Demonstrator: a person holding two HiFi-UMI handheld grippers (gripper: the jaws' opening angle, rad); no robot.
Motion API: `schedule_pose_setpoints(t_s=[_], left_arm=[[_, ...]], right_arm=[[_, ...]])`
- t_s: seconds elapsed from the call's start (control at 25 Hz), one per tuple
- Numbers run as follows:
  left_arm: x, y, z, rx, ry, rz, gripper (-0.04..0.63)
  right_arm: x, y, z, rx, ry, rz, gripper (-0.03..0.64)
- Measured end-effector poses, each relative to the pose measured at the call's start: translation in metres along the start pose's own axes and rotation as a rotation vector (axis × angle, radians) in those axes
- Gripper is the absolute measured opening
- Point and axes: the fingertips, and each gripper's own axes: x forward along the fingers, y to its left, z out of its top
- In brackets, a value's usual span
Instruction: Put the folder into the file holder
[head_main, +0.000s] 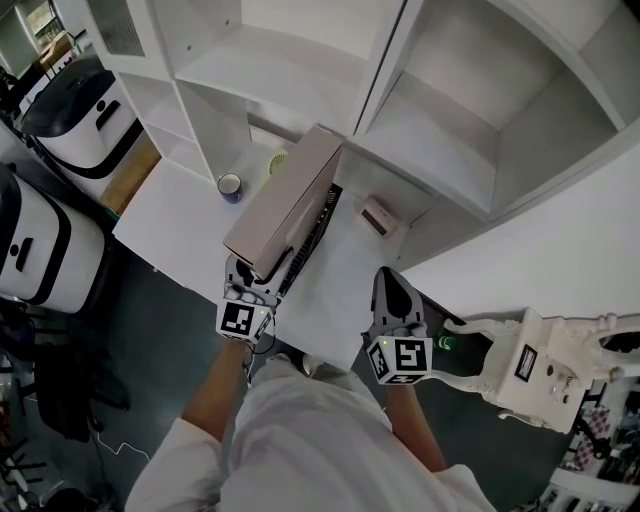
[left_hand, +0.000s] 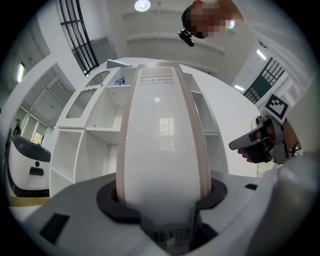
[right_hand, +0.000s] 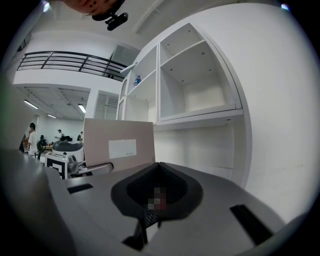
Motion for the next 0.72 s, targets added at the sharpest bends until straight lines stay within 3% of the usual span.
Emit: schedule_pose_setpoints(t_s=[0.24, 0.72], left_arm=[[0.011, 0.0, -0.032, 0.001, -0.007, -0.012, 0.268], [0.01, 0.002, -0.123, -0.012, 0.06, -0.018, 0.269]], right_arm=[[0.005, 0.001, -0.023, -0.001, 0.011, -0.004, -0.005], [0.01, -0.007, -0.081, 0.019, 0.027, -0.022, -0.005]])
